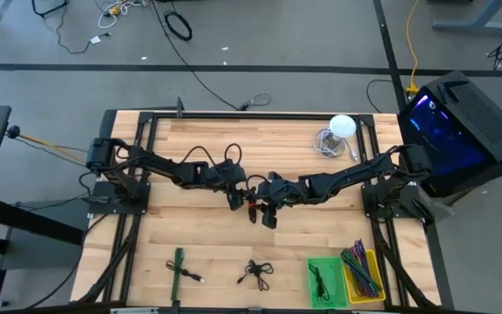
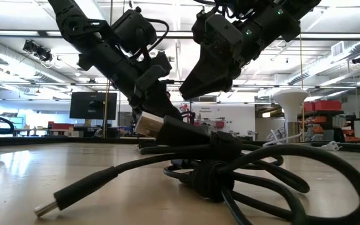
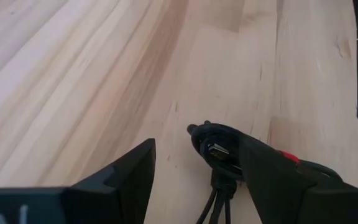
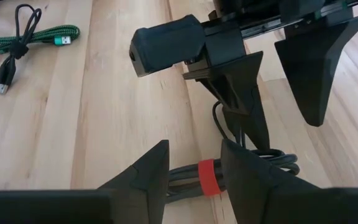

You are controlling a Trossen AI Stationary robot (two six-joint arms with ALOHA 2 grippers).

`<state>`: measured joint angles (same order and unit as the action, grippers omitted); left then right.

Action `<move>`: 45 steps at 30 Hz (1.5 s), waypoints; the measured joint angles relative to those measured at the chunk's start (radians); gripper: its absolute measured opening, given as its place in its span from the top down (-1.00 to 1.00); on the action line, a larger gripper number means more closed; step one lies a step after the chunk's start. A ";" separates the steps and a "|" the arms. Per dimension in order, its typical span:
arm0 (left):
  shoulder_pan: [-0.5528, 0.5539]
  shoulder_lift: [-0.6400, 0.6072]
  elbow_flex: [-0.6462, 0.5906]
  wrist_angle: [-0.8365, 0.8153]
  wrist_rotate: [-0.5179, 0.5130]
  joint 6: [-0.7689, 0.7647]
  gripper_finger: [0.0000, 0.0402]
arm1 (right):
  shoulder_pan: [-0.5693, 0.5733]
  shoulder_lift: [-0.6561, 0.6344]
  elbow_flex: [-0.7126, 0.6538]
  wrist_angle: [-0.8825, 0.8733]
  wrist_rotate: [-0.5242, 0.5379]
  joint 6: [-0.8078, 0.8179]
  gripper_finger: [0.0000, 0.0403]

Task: Pick & Place USB Port
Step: Put the black charger cable into the green basket

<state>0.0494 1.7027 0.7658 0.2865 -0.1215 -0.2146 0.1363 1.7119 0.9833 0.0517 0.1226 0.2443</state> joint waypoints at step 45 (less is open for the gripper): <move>0.004 0.199 0.003 0.270 0.017 -0.051 0.98 | -0.010 0.000 0.000 -0.008 0.000 -0.011 0.27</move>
<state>0.0536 1.9018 0.7685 0.5565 -0.1046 -0.2657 0.1266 1.7119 0.9835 0.0432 0.1230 0.2332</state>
